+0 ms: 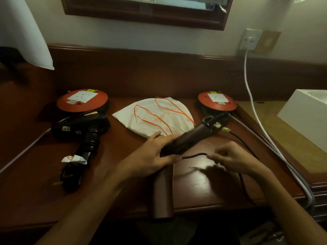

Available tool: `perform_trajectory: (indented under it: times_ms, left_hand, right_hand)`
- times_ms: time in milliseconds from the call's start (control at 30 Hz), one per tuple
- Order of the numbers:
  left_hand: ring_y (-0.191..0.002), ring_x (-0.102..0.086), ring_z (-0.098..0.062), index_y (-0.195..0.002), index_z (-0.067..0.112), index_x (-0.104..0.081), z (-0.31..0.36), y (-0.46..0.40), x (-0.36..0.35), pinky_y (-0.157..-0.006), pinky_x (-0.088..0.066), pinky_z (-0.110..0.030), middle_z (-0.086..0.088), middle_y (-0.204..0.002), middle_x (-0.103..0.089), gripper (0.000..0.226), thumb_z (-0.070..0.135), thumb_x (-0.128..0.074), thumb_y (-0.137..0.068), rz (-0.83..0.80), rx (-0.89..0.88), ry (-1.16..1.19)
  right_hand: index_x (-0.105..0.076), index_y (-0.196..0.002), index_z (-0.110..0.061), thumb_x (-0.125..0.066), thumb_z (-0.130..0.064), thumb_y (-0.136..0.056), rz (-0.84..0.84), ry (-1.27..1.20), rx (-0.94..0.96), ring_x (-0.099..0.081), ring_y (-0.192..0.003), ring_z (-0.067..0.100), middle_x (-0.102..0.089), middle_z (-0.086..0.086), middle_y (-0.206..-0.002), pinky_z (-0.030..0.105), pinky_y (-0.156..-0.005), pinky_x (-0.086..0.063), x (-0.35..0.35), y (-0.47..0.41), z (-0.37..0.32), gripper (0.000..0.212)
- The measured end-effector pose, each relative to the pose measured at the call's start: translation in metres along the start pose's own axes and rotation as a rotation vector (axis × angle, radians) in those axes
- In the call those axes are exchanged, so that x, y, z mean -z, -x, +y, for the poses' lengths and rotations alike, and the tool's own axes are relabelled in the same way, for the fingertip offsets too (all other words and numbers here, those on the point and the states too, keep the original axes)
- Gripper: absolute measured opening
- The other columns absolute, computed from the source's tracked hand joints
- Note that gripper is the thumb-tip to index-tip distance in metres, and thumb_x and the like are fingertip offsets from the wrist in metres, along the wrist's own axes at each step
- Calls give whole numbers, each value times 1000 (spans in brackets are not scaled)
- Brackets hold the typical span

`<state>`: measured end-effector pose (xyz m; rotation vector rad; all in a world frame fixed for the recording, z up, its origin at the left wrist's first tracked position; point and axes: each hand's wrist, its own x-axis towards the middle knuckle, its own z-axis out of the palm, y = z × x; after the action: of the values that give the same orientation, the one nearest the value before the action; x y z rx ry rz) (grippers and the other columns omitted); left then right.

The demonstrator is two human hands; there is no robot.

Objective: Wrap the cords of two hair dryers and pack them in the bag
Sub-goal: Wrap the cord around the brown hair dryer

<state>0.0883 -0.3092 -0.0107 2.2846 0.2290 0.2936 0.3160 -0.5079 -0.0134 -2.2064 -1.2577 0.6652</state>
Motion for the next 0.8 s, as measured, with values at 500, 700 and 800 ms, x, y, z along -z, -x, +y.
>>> perform_trajectory:
  times_ms: [500, 700, 800]
  left_hand:
    - [-144, -34, -25, -163, 19, 7, 34, -20, -12, -115, -33, -34, -8, -161, -32, 106, 37, -72, -94, -241, 134, -356]
    - [-148, -24, -26, -158, 30, -19, 35, -23, -6, -113, -23, -41, -4, -158, -41, 87, 36, -74, -92, -265, 117, -261]
    - [-128, -30, -16, -154, 35, -29, 36, -19, -4, -97, -27, -36, 5, -146, -46, 76, 35, -73, -93, -274, 61, -275]
  right_hand:
    - [-74, -91, -16, -65, -34, -95, -190, 432, 221, -67, -79, 8, -71, 0, -86, 21, -68, -54, 75, -30, -134, 20]
    - [-71, -106, -23, -59, -31, -99, -467, 679, 278, -65, -85, 14, -69, -5, -92, 33, -77, -55, 60, 14, -166, 16]
    - [-74, -110, -28, -57, -26, -101, -417, 701, 279, -62, -89, -3, -68, -17, -91, 23, -79, -54, 73, 12, -165, 19]
